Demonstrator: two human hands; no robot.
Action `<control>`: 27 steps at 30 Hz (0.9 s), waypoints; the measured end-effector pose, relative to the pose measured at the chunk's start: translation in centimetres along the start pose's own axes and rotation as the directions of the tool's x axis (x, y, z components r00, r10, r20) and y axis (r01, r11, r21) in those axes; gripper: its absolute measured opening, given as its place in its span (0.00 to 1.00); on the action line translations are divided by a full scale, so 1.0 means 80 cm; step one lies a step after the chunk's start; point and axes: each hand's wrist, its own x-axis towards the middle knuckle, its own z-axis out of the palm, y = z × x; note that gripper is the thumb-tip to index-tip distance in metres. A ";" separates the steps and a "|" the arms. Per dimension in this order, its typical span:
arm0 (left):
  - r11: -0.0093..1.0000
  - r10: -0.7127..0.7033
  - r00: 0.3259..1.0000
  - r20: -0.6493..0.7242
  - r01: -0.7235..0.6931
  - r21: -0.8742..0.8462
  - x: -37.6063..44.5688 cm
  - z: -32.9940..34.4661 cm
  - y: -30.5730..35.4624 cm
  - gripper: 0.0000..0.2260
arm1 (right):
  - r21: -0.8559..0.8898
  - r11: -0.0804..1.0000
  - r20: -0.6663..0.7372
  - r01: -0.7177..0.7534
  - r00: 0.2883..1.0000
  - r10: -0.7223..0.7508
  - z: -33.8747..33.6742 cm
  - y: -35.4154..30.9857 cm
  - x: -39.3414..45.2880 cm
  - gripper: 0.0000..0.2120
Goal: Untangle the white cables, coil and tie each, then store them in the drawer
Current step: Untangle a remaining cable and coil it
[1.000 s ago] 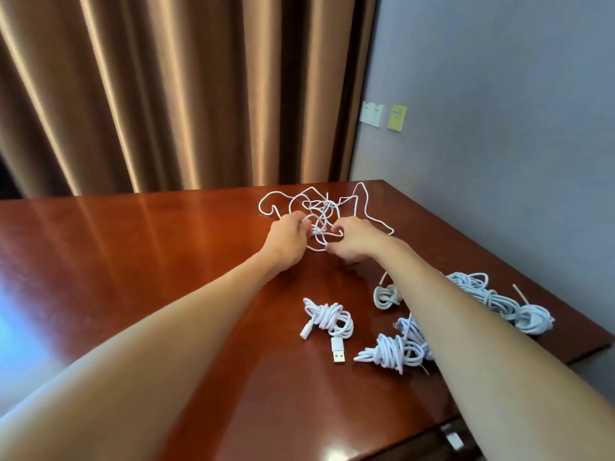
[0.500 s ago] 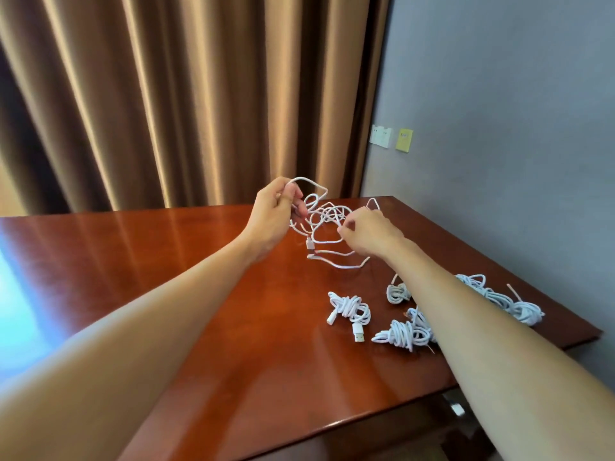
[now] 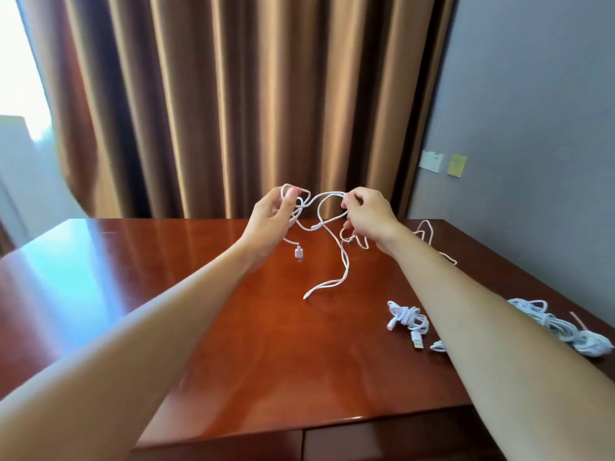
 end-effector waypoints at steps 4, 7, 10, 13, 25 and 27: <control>0.993 -0.029 0.999 0.024 0.025 0.119 -0.020 -0.049 -0.020 0.10 | 0.127 0.990 0.040 -0.067 0.997 0.062 0.038 -0.018 -0.004 0.14; 0.950 -0.113 0.993 -0.044 0.121 0.286 -0.033 -0.082 -0.038 0.29 | 0.193 0.971 0.117 -0.141 0.986 0.120 0.064 -0.026 -0.006 0.14; 0.918 -0.271 0.957 -0.106 0.290 0.272 -0.040 -0.107 -0.061 0.38 | 0.297 0.924 0.221 -0.243 0.958 0.181 0.088 -0.028 -0.004 0.15; 0.903 -0.396 0.905 -0.155 0.414 0.112 -0.041 -0.121 -0.088 0.21 | 0.347 0.884 0.258 -0.312 0.938 0.230 0.106 -0.028 -0.002 0.15; 0.958 -0.249 0.941 -0.228 0.275 0.086 -0.039 -0.133 -0.100 0.16 | -0.052 0.997 0.000 -0.053 0.999 0.053 0.171 -0.009 -0.022 0.12; 0.972 -0.184 0.950 -0.253 0.214 0.098 -0.037 -0.133 -0.098 0.16 | -0.059 0.985 -0.179 0.161 0.969 -0.169 0.176 -0.024 -0.037 0.07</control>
